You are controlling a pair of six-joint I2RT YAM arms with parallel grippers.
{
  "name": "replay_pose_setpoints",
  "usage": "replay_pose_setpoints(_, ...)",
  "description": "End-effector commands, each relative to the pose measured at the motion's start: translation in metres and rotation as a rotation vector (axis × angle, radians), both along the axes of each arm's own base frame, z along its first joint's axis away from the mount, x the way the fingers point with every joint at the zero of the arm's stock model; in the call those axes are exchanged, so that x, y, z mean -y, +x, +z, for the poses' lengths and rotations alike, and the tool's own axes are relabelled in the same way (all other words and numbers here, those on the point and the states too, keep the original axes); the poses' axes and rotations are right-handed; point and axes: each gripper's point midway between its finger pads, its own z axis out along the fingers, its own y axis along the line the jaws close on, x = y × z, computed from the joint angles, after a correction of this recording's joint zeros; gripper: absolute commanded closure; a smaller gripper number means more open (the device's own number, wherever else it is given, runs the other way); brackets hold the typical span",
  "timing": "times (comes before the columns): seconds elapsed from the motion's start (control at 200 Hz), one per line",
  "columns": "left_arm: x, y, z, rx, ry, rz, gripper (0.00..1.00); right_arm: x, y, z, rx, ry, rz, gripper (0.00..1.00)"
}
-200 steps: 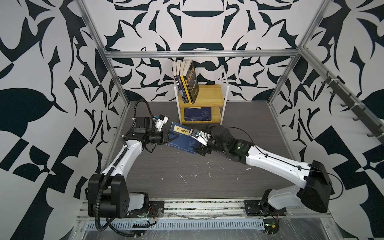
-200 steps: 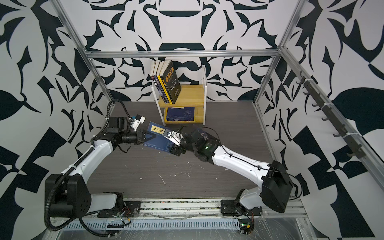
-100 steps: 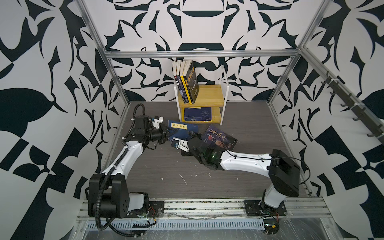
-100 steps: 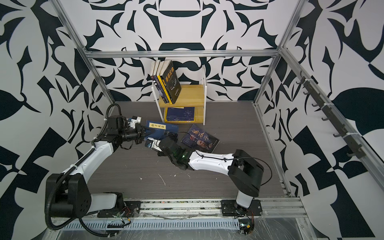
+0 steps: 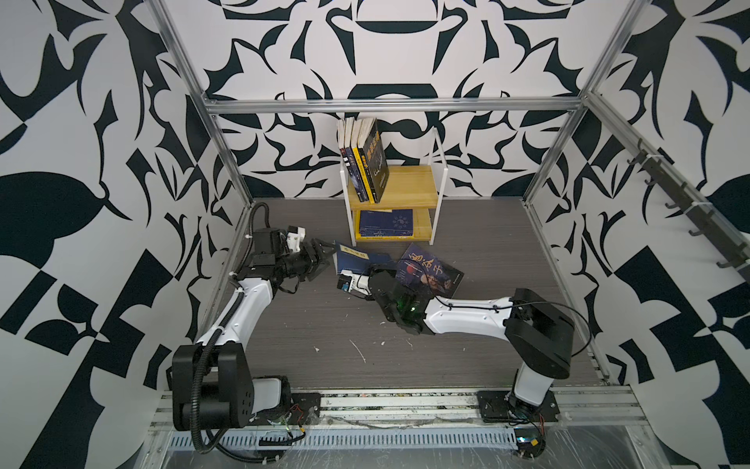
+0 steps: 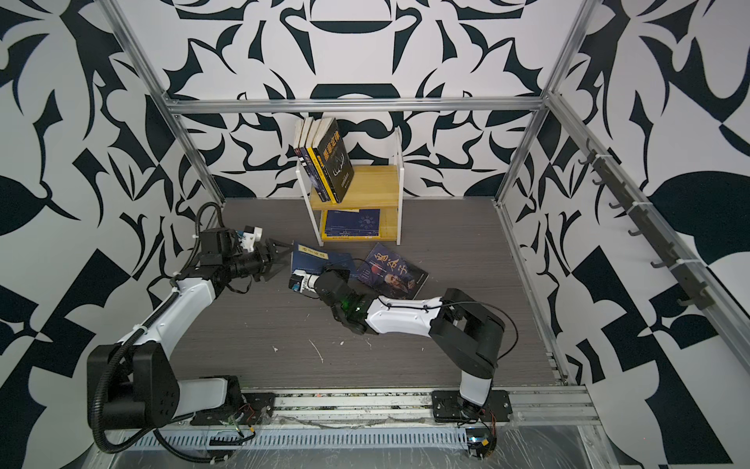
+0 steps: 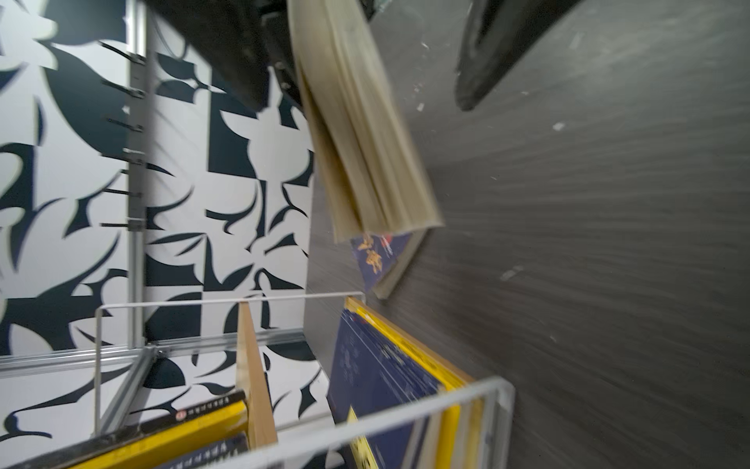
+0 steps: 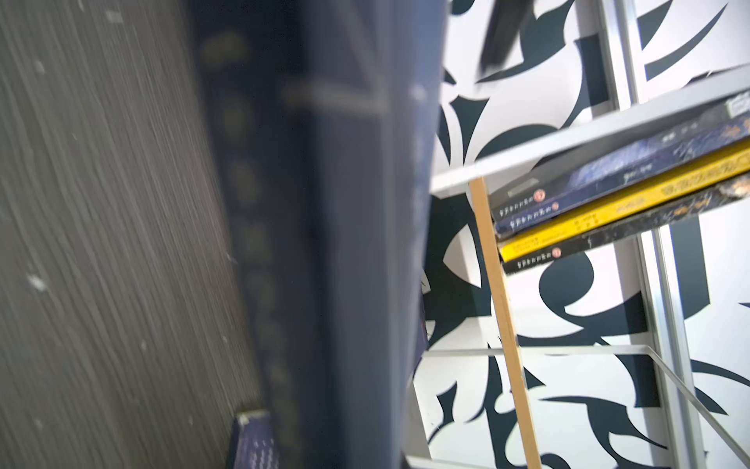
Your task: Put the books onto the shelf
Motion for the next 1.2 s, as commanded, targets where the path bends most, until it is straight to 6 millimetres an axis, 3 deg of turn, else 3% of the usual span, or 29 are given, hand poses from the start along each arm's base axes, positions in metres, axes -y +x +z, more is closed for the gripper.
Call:
replay_pose_setpoints(0.0, -0.022, 0.006, -0.004, 0.121, 0.187, 0.012, 0.0, 0.025, 0.008, 0.028, 0.039, 0.024, -0.03, 1.0)
replay_pose_setpoints(0.095, -0.035, 0.009, -0.011, 0.137, 0.257, 0.03, 0.01, 0.044, 0.02, 0.029, 0.054, -0.019, -0.056, 1.0)
replay_pose_setpoints(0.125, -0.039, 0.007, -0.002, 0.177, 0.278, 0.039, 0.0, 0.049, 0.025, 0.031, 0.063, -0.026, -0.065, 1.0)
replay_pose_setpoints(0.285, -0.059, 0.01, 0.0, 0.23, 0.411, 0.055, 0.0, 0.068, 0.057, 0.046, 0.102, -0.037, -0.122, 1.0)
replay_pose_setpoints(0.465, -0.095, 0.012, 0.0, 0.262, 0.577, 0.117, 0.0, 0.067, 0.092, 0.054, 0.141, -0.056, -0.142, 1.0)
replay_pose_setpoints(0.63, -0.108, 0.013, 0.008, 0.277, 0.66, 0.124, 0.0, 0.054, 0.123, 0.058, 0.172, -0.059, -0.144, 1.0)
replay_pose_setpoints(0.835, -0.11, 0.014, 0.012, 0.282, 0.662, 0.123, 0.01, 0.042, 0.159, 0.02, 0.093, -0.134, -0.109, 1.0)
replay_pose_setpoints(0.98, -0.108, 0.014, 0.012, 0.285, 0.65, 0.118, 0.01, 0.038, 0.164, -0.016, -0.077, -0.186, -0.062, 1.0)
replay_pose_setpoints(1.115, -0.107, 0.015, 0.009, 0.276, 0.643, 0.117, 0.01, 0.039, 0.155, -0.037, -0.222, -0.243, -0.021, 0.83)
replay_pose_setpoints(1.195, -0.107, 0.015, 0.009, 0.276, 0.636, 0.115, 0.01, 0.043, 0.153, -0.04, -0.267, -0.253, -0.013, 0.73)
